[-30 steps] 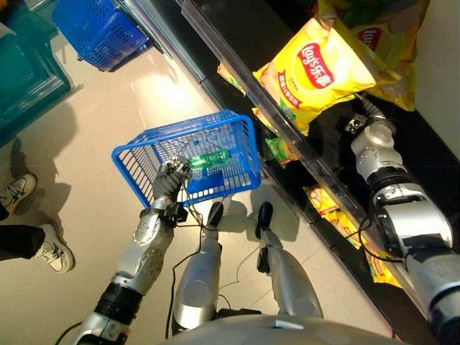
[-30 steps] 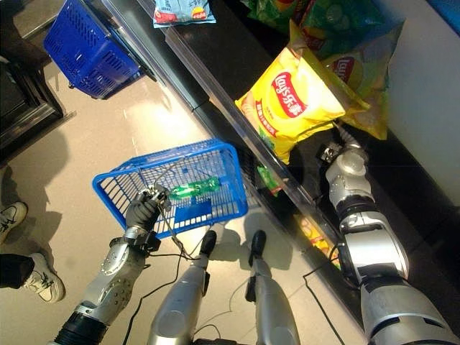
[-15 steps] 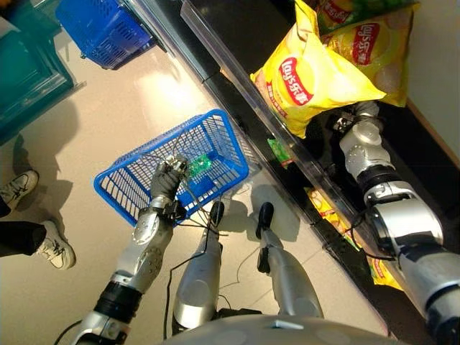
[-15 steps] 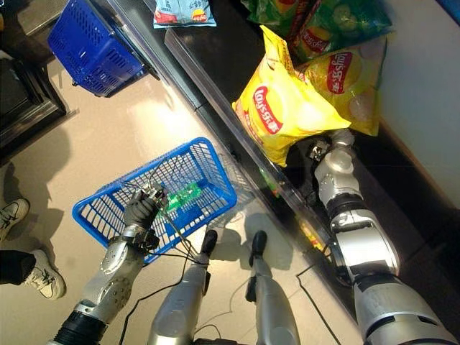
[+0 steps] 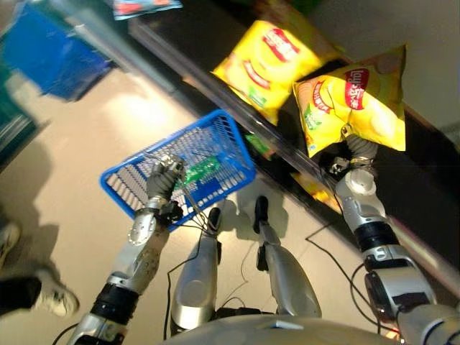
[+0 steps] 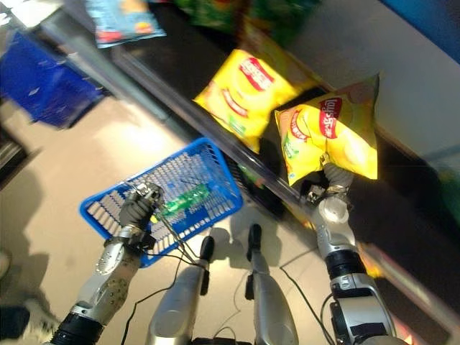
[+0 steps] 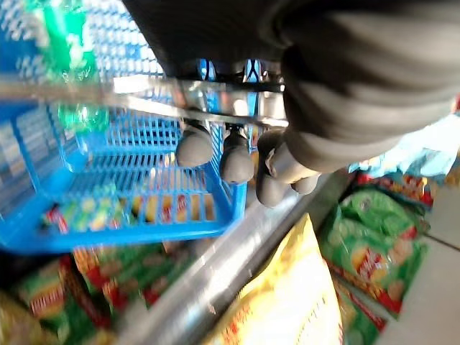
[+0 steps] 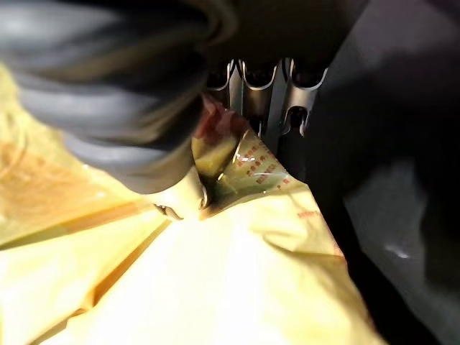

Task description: Pick up the snacks into the basket

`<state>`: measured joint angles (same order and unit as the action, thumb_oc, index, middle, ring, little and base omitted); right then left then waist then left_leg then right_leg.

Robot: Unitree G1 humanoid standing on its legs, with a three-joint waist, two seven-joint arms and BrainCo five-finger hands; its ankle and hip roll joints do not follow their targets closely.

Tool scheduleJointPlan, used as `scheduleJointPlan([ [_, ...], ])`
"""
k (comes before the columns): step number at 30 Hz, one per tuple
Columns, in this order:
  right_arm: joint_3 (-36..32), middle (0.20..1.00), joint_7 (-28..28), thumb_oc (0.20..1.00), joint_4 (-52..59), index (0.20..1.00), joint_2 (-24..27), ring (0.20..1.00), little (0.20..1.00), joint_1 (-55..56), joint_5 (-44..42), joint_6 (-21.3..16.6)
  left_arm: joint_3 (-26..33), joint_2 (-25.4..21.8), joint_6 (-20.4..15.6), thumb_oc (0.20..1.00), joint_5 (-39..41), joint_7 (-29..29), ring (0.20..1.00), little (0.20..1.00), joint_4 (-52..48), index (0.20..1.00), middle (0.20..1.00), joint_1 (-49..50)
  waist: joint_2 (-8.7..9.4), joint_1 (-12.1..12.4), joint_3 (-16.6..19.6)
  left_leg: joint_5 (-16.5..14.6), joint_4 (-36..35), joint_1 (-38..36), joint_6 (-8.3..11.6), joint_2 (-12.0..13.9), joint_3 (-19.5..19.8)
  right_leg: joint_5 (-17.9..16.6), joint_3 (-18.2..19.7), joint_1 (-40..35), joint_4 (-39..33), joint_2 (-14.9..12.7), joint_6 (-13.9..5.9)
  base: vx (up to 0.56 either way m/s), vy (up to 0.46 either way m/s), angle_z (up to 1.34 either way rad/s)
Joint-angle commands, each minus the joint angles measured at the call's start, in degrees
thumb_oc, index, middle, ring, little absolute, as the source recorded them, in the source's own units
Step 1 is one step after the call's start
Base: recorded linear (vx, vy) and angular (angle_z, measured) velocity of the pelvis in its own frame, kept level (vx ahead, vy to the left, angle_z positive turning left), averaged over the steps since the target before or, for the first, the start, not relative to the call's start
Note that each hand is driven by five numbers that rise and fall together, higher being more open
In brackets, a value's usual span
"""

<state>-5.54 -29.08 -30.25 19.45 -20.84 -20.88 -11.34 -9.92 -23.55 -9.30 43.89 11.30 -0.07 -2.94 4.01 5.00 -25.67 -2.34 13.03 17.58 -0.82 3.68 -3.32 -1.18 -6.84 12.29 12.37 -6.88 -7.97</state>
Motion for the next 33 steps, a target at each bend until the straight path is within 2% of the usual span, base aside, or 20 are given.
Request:
scheduleJointPlan([
  [1, -1.29, 0.2, -1.75, 0.2, 2.33, 0.2, 3.04, 0.2, 0.2, 1.29, 4.61, -2.34, 3.62, -2.86, -8.12, 0.2, -3.11, -3.44, 0.2, 0.2, -12.43, 0.2, 0.2, -0.27, -0.36, 2.04, 8.86, -0.37, -4.69, -1.7, 0.72, -2.03, 0.95, 0.6, -0.5, -4.39, 0.8, -5.67, -2.08, -0.17, -0.09, -0.78],
  [3, -1.41, 0.2, -1.97, 0.2, 2.31, 0.2, 3.3, 0.2, 0.2, 1.51, 5.53, -1.97, 4.07, -3.07, -7.96, 0.2, -2.96, -3.69, 0.2, 0.2, -12.82, 0.2, 0.2, 0.37, -0.15, 2.46, 10.16, -0.08, -3.88, -1.3, 1.16, -0.84, -0.19, -0.87, -0.14, -6.56, 0.53, -7.61, -2.51, -0.1, -0.152, -0.97],
  [5, -2.11, 0.2, -2.17, 0.2, 3.42, 0.2, 3.39, 0.2, 0.2, 3.28, 7.08, -1.63, 4.5, -2.82, -7.93, 0.2, -3.09, -4.06, 0.2, 0.2, -12.57, 0.2, 0.2, 0.84, 0.74, 1.87, 11.05, -0.31, -2.63, -1.0, 1.47, -0.76, -0.97, -1.05, 3.63, -9.2, -0.5, -7.58, -3.24, -0.07, -0.175, -0.68],
  [7, -3.37, 0.2, -2.1, 0.2, 5.08, 0.2, 3.36, 0.2, 0.2, 4.66, 7.75, -1.57, 4.82, -2.41, -7.98, 0.2, -2.75, -4.4, 0.2, 0.2, -11.8, 0.2, 0.2, 0.69, 0.64, 0.36, 11.78, 0.95, -2.32, -0.57, 1.83, 0.05, -1.42, 2.89, 7.6, -8.86, -1.49, -5.06, -2.82, -0.07, -0.172, -0.43],
  [11, -3.55, 0.2, -1.26, 0.2, 7.15, 0.2, 3.34, 0.2, 0.2, 7.18, 9.87, -1.16, 6.04, -1.92, -7.62, 0.2, -1.97, -4.93, 0.2, 0.2, -12.87, 0.2, 0.2, 2.77, -0.7, -0.56, 12.43, 4.71, -3.27, -1.15, 4.09, 4.41, -1.61, 10.36, 6.7, -8.74, 0.33, -0.94, -0.51, -0.09, -0.275, -0.28],
  [12, -3.54, 0.2, -1.26, 0.2, 7.18, 0.2, 3.34, 0.2, 0.2, 7.21, 9.87, -1.14, 6.04, -1.91, -7.62, 0.2, -1.97, -4.93, 0.2, 0.2, -12.88, 0.2, 0.2, 2.79, -0.71, -0.55, 12.43, 4.75, -3.32, -1.18, 4.11, 4.43, -1.61, 10.38, 6.7, -8.73, 0.38, -0.92, -0.49, -0.14, -0.36, -0.3],
  [13, -3.05, 0.2, 0.2, 0.2, 11.39, 0.2, 3.58, 0.2, 0.2, 9.74, 11.67, -1.18, 6.49, -1.46, -7.36, 0.2, -2.42, -5.08, 0.2, 0.2, -12.8, 0.2, 0.2, 3.43, -1.58, -1.58, 12.22, 7.44, -4.97, -1.74, 5.26, 6.48, -1.11, 12.44, 6.65, -8.07, 2.12, 1.49, 1.04, -0.13, -0.313, -0.07],
  [15, -1.74, 0.2, 2.54, 0.2, 15.51, 0.2, 3.97, 0.2, 0.2, 11.6, 13.66, -1.92, 7.18, -0.56, -7.53, 0.2, -2.73, -4.94, 0.2, 0.2, -12.77, 0.2, 0.2, 3.96, -2.55, -2.51, 11.73, 10.66, -8.19, -2.63, 6.27, 8.25, 0.46, 13.53, 6.67, -7.53, 3.03, 3.85, 2.02, -0.16, -0.334, -0.02],
  [18, 0.02, 0.2, 4.85, 0.2, 19.23, 0.2, 5.14, 0.2, 0.2, 13.27, 15.8, -2.55, 7.31, 0.45, -7.4, 0.2, -2.77, -5.26, 0.2, 0.2, -12.52, 0.2, 0.2, 4.3, -3.36, -3.35, 11.53, 12.65, -9.82, -2.98, 7.02, 9.43, 0.69, 13.71, 6.22, -7.38, 3.07, 5.49, 2.73, -0.16, -0.256, -0.09],
  [19, 1.4, 0.2, 7.6, 0.2, 23.68, 0.2, 6.78, 0.2, 0.2, 15.44, 18.37, -3.3, 6.78, 1.37, -7.17, 0.2, -2.88, -6.2, 0.2, 0.2, -11.99, 0.2, 0.2, 4.36, -3.5, -4.27, 11.27, 13.42, -9.84, -3.16, 7.44, 10.1, 0.02, 13.19, 5.62, -7.7, 2.85, 5.91, 3.19, -0.15, -0.208, -0.12],
  [20, 2.22, 0.2, 9.01, 0.2, 25.02, 0.2, 7.71, 0.2, 0.2, 15.82, 19.22, -3.72, 6.34, 1.55, -6.99, 0.2, -2.76, -6.9, 0.2, 0.2, -11.96, 0.2, 0.2, 4.07, -3.19, -4.43, 11.14, 12.38, -8.73, -3.27, 7.17, 9.53, 0.12, 12.47, 5.62, -7.67, 2.57, 5.77, 3.48, -0.27, -0.283, -0.05],
  [21, 4.14, 0.2, 11.29, 0.2, 26.89, 0.2, 8.7, 0.2, 0.2, 16.19, 19.92, -4.42, 5.55, 1.77, -6.93, 0.2, -2.39, -8.13, 0.2, 0.2, -12.27, 0.2, 0.2, 3.97, -2.54, -4.96, 10.95, 8.48, -4.14, -4.18, 6.2, 7.5, 0.05, 11.27, 5.23, -7.73, 1.4, 5.11, 3.73, -0.23, -0.165, -0.04],
  [22, 4.78, 0.2, 11.86, 0.2, 27.16, 0.2, 8.92, 0.2, 0.2, 16.38, 19.94, -4.63, 5.06, 1.81, -6.67, 0.2, -2.38, -8.72, 0.2, 0.2, -12.39, 0.2, 0.2, 3.88, -2.33, -5.04, 11.19, 7.32, -3.04, -4.35, 5.93, 6.47, 0.0, 10.71, 5.01, -7.64, 0.76, 4.93, 3.8, -0.26, -0.183, 0.05],
  [23, 6.45, 0.2, 13.68, 0.2, 28.64, 0.2, 9.78, 0.2, 0.2, 16.3, 20.59, -5.49, 3.9, 2.32, -6.6, 0.2, -1.23, -9.93, 0.2, 0.2, -12.63, 0.2, 0.2, 3.7, -1.26, -5.34, 11.27, 2.44, 2.7, -4.66, 5.18, 3.12, 0.35, 9.71, 5.22, -7.89, -0.51, 4.11, 3.98, -0.17, -0.112, 0.12],
  [24, 7.35, 0.2, 14.48, 0.2, 28.74, 0.2, 9.9, 0.2, 0.2, 16.29, 20.49, -5.58, 3.48, 2.32, -6.4, 0.2, -0.86, -10.47, 0.2, 0.2, -12.76, 0.2, 0.2, 3.53, -1.42, -5.46, 11.92, 1.42, 2.89, -4.78, 4.97, 2.08, 0.72, 9.3, 5.22, -7.89, -1.44, 4.26, 3.9, -0.17, -0.117, 0.2],
  [25, 9.74, 0.2, 16.26, 0.2, 28.85, 0.2, 9.92, 0.2, 0.2, 15.93, 20.14, -5.98, 1.78, 2.69, -6.32, 0.2, 0.95, -11.21, 0.2, 0.2, -13.36, 0.2, 0.2, 3.0, -1.09, -5.43, 12.41, -1.89, 5.73, -5.97, 4.54, -1.19, 1.86, 8.81, 5.58, -8.07, -2.22, 4.16, 3.82, -0.11, -0.029, 0.24],
  [26, 12.05, 0.2, 17.38, 0.2, 28.6, 0.2, 10.38, 0.2, 0.2, 15.33, 20.75, -5.6, 0.38, 2.6, -5.94, 0.2, 1.7, -11.93, 0.2, 0.2, -13.77, 0.2, 0.2, 2.35, -1.42, -5.56, 13.02, -3.14, 6.49, -7.08, 4.18, -3.22, 2.56, 8.31, 5.69, -7.97, -2.63, 4.35, 3.69, -0.09, -0.019, 0.01],
  [28, 14.97, 0.2, 20.26, 0.2, 29.26, 0.2, 11.06, 0.2, 0.2, 15.86, 21.58, -5.88, -0.46, 1.96, -5.54, 0.2, 1.99, -12.95, 0.2, 0.2, -14.9, 0.2, 0.2, 2.39, -1.87, -6.11, 14.22, -4.58, 3.6, -9.75, 3.35, -3.4, 1.9, 8.21, 5.45, -8.0, -2.84, 4.63, 3.25, -0.06, 0.061, -0.21],
  [29, 17.33, 0.2, 21.66, 0.2, 30.12, 0.2, 11.91, 0.2, 0.2, 15.81, 22.6, -5.82, -2.23, 1.55, -4.96, 0.2, 2.5, -13.83, 0.2, 0.2, -14.99, 0.2, 0.2, 1.66, -2.86, -6.64, 15.23, -2.82, -0.59, -11.71, 3.42, -1.67, 0.75, 8.07, 4.34, -7.83, -3.06, 5.03, 2.96, -0.04, 0.073, 0.17],
  [33, 23.93, 0.2, 24.38, 0.2, 27.38, 0.2, 12.91, 0.2, 0.2, 13.47, 24.24, -5.24, -7.03, 1.0, -4.16, 0.2, 3.87, -14.78, 0.2, 0.2, -14.87, 0.2, 0.2, -2.25, -2.47, -6.2, 15.32, -0.8, -4.59, -11.42, 4.16, -2.44, 3.33, 7.34, 2.01, -8.0, -4.02, 3.84, 2.41, -0.08, 0.083, 0.32],
])
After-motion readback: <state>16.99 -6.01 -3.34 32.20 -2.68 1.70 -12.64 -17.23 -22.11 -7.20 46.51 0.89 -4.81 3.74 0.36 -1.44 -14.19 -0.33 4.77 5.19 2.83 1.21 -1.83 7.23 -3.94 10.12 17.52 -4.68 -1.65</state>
